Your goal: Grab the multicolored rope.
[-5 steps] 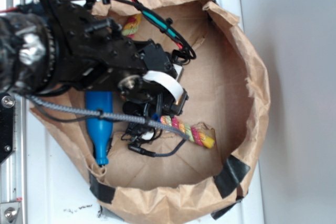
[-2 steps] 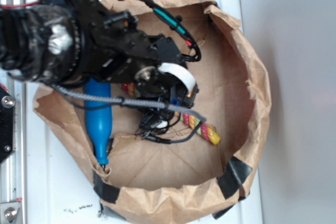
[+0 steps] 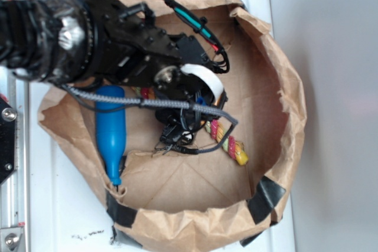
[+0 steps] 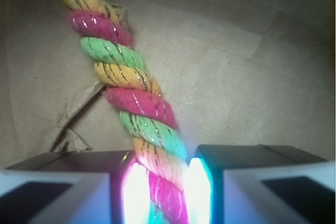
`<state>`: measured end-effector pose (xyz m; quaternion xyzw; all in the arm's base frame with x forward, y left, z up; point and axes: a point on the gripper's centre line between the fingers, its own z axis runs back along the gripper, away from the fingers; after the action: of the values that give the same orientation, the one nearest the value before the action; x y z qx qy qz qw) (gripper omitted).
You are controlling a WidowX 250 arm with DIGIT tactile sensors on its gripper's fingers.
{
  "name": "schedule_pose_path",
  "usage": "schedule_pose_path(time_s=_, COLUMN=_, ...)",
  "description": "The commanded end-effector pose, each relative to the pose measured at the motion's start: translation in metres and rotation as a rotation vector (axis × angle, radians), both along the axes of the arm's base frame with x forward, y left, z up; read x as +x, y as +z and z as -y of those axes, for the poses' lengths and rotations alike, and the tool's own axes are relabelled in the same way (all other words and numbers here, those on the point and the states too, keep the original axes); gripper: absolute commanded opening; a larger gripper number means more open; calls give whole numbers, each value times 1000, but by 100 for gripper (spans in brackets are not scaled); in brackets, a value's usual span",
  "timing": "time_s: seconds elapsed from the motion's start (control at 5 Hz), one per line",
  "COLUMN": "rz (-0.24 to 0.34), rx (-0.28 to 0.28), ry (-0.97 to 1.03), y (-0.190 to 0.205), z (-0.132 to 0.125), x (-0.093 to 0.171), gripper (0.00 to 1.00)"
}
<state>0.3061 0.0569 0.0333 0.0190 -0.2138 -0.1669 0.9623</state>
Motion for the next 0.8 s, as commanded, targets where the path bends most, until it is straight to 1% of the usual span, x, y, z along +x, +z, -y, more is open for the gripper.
schedule_pose_path(time_s=0.0, rz=63, rx=-26, ry=31, y=45, z=-7, x=-12, gripper=0)
schedule_pose_path(time_s=0.2, rz=69, rx=-59, ry=51, y=92, z=1, x=-27, gripper=0)
schedule_pose_path(time_s=0.4, rz=45, rx=-77, ry=83, y=134, z=3, x=-23, gripper=0)
schedule_pose_path(time_s=0.6, rz=8, rx=-72, ry=110, y=168, z=31, x=-32, gripper=0)
